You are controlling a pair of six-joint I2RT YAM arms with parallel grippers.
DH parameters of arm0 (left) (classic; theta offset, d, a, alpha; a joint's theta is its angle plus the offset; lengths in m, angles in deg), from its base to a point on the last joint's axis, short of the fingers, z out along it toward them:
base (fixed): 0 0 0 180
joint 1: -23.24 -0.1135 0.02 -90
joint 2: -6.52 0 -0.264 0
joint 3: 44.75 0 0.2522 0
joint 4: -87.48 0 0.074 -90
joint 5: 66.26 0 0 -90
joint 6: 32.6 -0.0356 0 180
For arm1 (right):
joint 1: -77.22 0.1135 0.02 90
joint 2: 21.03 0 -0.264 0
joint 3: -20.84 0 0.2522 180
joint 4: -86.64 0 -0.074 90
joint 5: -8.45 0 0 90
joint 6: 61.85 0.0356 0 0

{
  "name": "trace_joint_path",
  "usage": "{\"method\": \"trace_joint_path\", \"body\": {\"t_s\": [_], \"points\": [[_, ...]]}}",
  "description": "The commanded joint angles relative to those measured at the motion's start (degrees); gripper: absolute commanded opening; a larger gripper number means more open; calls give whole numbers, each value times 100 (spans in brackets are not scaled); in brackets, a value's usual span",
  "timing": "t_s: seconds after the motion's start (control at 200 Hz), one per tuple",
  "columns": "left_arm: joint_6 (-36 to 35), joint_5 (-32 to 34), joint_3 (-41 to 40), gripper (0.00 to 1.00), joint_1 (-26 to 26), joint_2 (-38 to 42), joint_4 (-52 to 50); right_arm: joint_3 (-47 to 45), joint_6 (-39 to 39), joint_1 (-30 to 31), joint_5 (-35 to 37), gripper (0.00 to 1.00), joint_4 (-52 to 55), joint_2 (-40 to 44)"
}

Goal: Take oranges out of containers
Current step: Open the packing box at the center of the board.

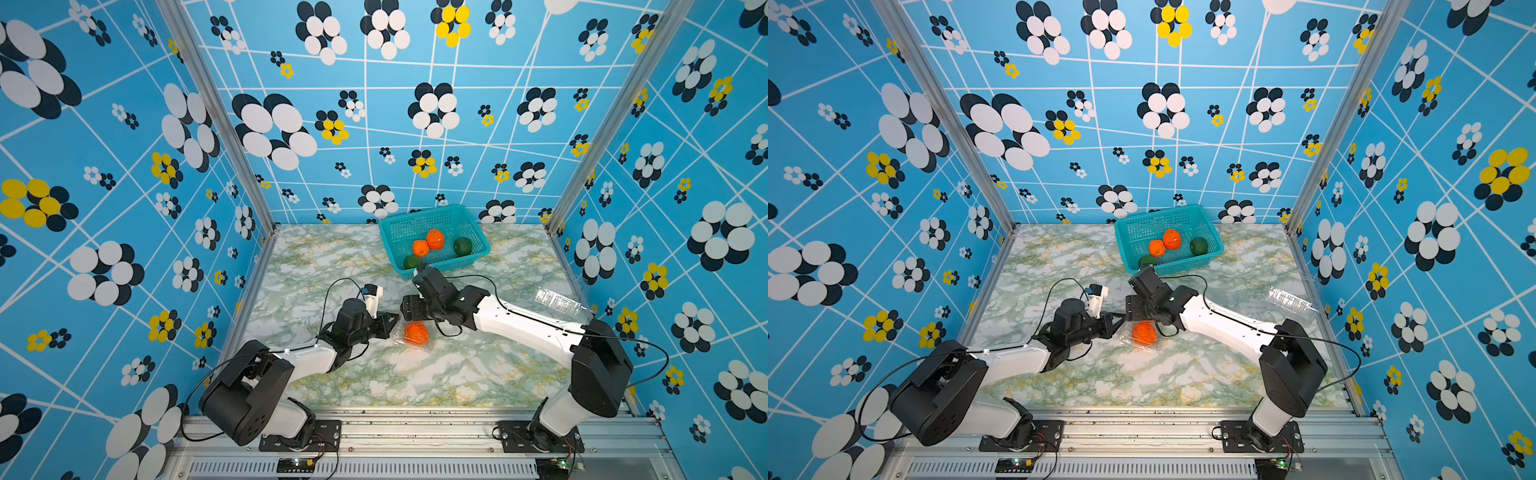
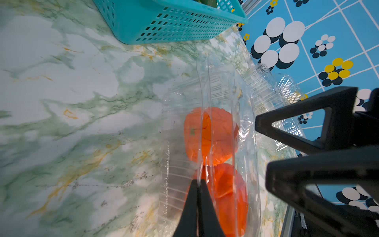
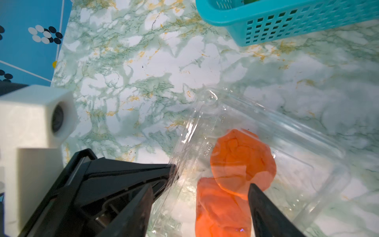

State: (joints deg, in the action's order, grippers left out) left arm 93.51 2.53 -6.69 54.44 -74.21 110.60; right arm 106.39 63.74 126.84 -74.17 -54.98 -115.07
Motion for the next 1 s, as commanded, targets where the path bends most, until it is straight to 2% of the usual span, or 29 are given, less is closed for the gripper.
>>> {"method": "trace_joint_path", "body": {"t_s": [0.0, 0.24, 0.565, 0.785, 0.93, 0.994], "points": [[58, 100, -175, 0, 18, 285, 510, 246, -210, 147, 573, 74, 493, -131], [-38, 264, -201, 0, 121, 478, 415, 624, -279, 309, 938, 69, 910, -419], [-112, 249, -182, 0, 280, 475, 495, 659, -42, 389, 847, 68, 686, -609], [-271, 308, -193, 0, 386, 593, 507, 987, -79, 606, 1369, 65, 1079, -849], [-293, 308, -190, 0, 413, 593, 530, 1082, -31, 650, 1328, 63, 1080, -967], [-320, 311, -181, 0, 422, 580, 530, 1076, 0, 652, 1313, 60, 1034, -998]]}}
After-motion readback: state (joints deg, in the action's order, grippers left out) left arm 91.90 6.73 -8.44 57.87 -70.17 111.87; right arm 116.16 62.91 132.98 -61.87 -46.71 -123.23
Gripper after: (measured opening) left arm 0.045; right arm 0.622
